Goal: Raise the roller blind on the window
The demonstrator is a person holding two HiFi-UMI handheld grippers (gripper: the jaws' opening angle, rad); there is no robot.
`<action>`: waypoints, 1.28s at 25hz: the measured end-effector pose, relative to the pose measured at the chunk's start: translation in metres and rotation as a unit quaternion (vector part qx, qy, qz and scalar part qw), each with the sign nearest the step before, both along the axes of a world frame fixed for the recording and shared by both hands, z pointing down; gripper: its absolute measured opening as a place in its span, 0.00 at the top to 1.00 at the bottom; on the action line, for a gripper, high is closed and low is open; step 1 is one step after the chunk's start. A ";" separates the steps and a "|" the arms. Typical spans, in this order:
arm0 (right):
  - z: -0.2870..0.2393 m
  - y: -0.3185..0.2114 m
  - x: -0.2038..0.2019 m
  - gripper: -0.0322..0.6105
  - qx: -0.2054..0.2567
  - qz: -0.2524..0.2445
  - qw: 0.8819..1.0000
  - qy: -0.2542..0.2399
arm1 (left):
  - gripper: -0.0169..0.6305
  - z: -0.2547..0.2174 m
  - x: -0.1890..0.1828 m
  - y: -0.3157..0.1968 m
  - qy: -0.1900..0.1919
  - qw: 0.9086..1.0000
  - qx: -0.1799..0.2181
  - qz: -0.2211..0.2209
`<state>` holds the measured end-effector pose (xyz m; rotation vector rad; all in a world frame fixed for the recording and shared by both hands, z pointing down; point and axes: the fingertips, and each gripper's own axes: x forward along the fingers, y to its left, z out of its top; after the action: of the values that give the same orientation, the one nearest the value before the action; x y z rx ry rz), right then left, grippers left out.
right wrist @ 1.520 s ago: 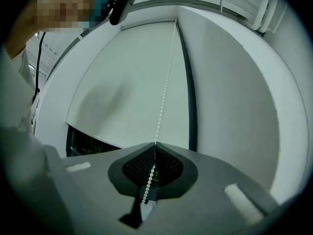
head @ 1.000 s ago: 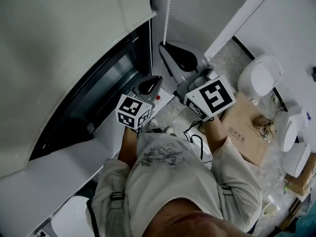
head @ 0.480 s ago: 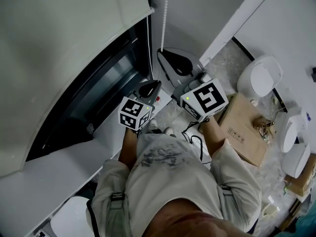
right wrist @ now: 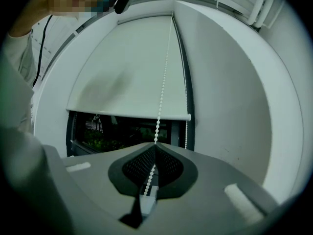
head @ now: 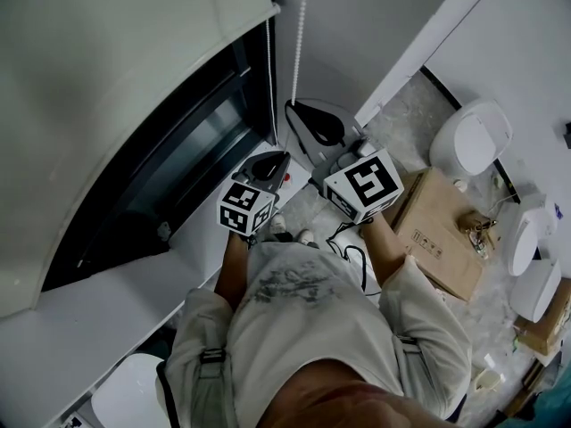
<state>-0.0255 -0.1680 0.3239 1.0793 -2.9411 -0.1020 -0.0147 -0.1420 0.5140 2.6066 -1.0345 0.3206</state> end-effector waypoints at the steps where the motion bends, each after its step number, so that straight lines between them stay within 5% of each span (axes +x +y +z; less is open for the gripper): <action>1: 0.002 0.001 0.000 0.93 -0.002 0.000 1.000 0.001 | 0.96 0.002 -0.001 0.001 0.001 1.000 -0.002 0.000; 10: 0.009 0.005 -0.002 0.94 0.013 0.013 1.000 0.021 | 0.96 0.009 0.002 0.003 -0.001 1.000 -0.010 0.006; 32: 0.082 0.009 0.002 0.94 -0.044 0.022 0.997 0.055 | 0.96 0.084 -0.002 0.016 -0.034 0.998 -0.060 0.008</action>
<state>-0.0231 -0.1589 0.4055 1.0876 -2.7956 -0.0295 -0.0162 -0.1259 0.5982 2.5132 -0.9857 0.4630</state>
